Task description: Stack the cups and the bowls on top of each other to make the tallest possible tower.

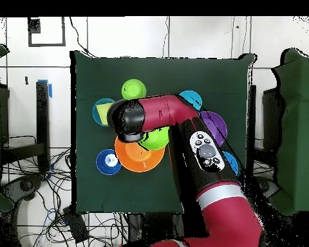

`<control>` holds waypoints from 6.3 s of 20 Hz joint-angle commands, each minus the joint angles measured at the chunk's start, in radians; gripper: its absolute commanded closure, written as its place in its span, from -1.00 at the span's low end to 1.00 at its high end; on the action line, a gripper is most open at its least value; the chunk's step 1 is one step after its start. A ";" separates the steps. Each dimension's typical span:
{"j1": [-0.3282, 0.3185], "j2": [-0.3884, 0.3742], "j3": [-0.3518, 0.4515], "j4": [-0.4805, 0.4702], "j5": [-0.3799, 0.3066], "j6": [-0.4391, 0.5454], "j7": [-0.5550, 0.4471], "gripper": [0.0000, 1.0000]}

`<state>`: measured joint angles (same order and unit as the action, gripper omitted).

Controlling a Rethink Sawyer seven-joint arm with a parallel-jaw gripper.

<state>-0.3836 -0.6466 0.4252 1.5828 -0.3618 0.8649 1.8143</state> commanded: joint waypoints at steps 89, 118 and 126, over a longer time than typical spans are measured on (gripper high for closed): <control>-0.185 -0.034 0.149 0.002 -0.158 0.164 -0.272 -1.00; -0.216 -0.023 0.201 0.063 -0.244 0.094 -0.204 -1.00; -0.212 0.005 0.192 0.051 -0.248 0.097 -0.197 -1.00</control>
<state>-0.5957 -0.7101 0.5910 1.6140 -0.5209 1.0309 1.8141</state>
